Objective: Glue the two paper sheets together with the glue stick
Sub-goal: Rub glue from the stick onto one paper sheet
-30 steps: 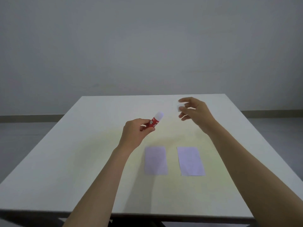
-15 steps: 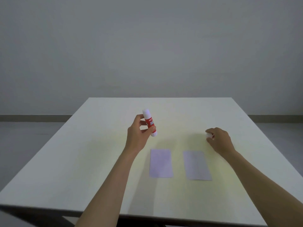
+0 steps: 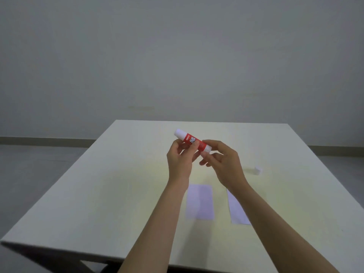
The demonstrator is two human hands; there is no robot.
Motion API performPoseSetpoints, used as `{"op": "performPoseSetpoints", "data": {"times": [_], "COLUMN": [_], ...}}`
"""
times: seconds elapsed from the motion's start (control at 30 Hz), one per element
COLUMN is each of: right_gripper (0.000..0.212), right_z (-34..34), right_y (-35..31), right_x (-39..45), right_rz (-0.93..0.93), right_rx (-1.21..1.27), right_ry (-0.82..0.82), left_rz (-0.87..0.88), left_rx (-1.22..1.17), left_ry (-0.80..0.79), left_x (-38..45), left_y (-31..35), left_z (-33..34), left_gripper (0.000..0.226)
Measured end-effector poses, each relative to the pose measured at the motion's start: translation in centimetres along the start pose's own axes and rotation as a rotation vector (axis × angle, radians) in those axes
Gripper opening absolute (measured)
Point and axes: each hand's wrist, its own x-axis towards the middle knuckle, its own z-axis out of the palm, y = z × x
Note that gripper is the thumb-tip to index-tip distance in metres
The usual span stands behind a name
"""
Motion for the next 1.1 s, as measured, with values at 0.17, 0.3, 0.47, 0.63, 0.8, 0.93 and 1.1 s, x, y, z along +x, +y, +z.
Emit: {"op": "performPoseSetpoints", "data": {"times": [0.17, 0.3, 0.47, 0.63, 0.8, 0.93, 1.1], "right_gripper": [0.025, 0.026, 0.021, 0.021, 0.022, 0.025, 0.013], "right_z": [-0.2, -0.6, -1.3, -1.7, -2.0, -1.9, -0.9], "right_y": [0.6, 0.9, 0.9, 1.3, 1.8, 1.9, 1.5], "right_x": [-0.3, -0.5, -0.4, -0.1, -0.2, -0.2, -0.1], "right_rz": [0.001, 0.038, 0.118, 0.276, 0.35, 0.353, 0.407], "right_rx": [0.104, 0.196, 0.348, 0.555, 0.589, 0.646, 0.92], "right_ry": [0.091, 0.054, -0.062, -0.159, -0.192, -0.159, -0.029], "left_rz": [-0.052, -0.072, -0.07, -0.071, -0.085, -0.083, 0.006], "left_rx": [-0.144, -0.167, -0.213, -0.238, -0.244, -0.27, 0.063], "left_ry": [0.051, 0.053, -0.03, -0.097, -0.128, -0.128, -0.195], "left_x": [-0.2, -0.1, -0.1, -0.1, -0.2, -0.1, 0.1], "left_y": [0.6, 1.0, 1.2, 0.8, 0.2, -0.2, -0.6], "left_z": [-0.4, -0.1, 0.0, -0.5, -0.8, -0.9, -0.5], "left_gripper": [0.012, 0.015, 0.012, 0.01, 0.011, 0.011, 0.01]}}
